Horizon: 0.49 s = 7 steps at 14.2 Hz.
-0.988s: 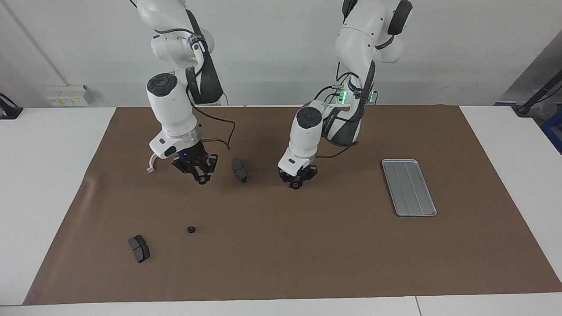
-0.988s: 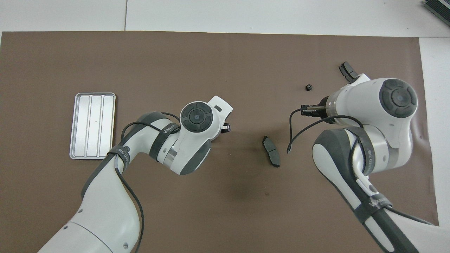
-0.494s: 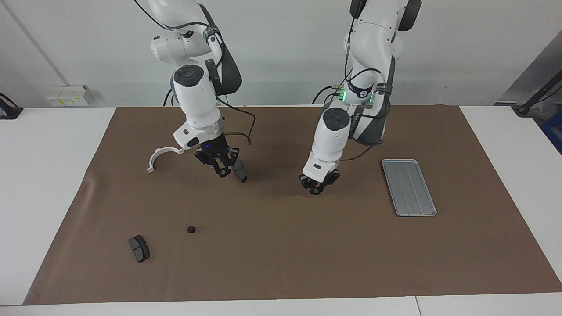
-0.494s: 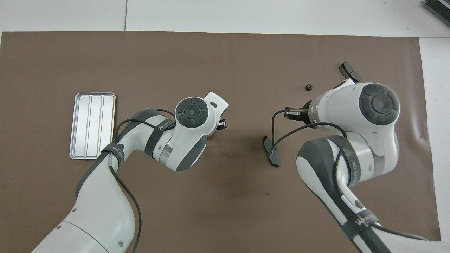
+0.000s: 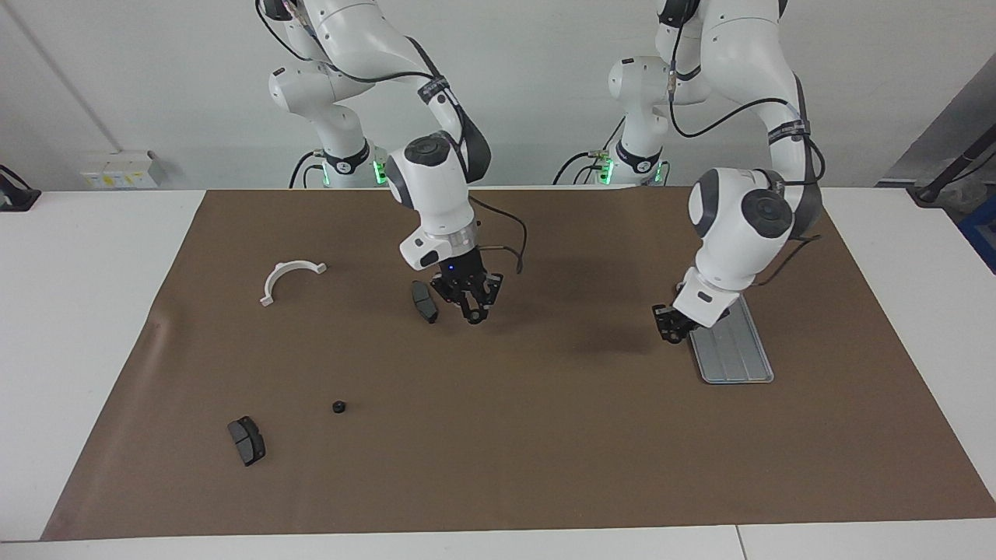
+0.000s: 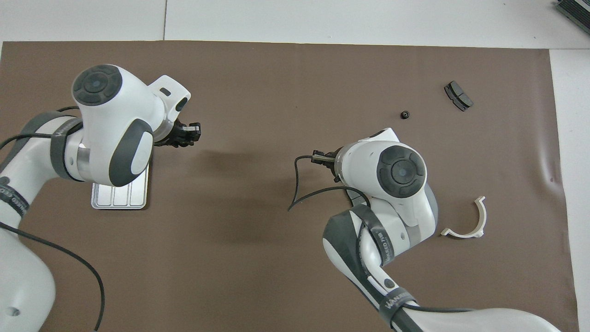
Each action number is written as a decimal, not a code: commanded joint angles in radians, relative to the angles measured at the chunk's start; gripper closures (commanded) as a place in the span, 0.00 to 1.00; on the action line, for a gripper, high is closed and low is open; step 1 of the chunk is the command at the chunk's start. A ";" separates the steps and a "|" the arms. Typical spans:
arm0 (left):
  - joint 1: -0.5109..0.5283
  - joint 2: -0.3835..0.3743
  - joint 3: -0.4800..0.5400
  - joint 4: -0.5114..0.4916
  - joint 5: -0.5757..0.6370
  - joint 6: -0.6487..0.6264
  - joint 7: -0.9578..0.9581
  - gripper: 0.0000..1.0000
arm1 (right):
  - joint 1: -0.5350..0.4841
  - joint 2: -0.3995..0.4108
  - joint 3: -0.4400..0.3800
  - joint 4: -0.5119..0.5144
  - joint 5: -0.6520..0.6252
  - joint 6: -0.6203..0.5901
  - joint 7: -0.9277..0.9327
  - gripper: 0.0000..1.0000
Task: Pick bearing gear from pile to tray
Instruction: 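Place the bearing on the tray with the left gripper while the right gripper carries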
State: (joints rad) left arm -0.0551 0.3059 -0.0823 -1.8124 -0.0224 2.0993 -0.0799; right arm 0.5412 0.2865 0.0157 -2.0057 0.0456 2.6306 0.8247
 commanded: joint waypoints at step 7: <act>0.158 -0.045 -0.008 -0.203 -0.018 0.220 0.284 0.77 | 0.097 0.169 -0.010 0.120 -0.044 0.031 0.154 0.17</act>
State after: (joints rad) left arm 0.0995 0.2988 -0.0818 -1.9277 -0.0244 2.2316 0.1795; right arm 0.6481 0.4502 0.0103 -1.9040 0.0316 2.6557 0.9581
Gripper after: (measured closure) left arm 0.643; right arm 0.608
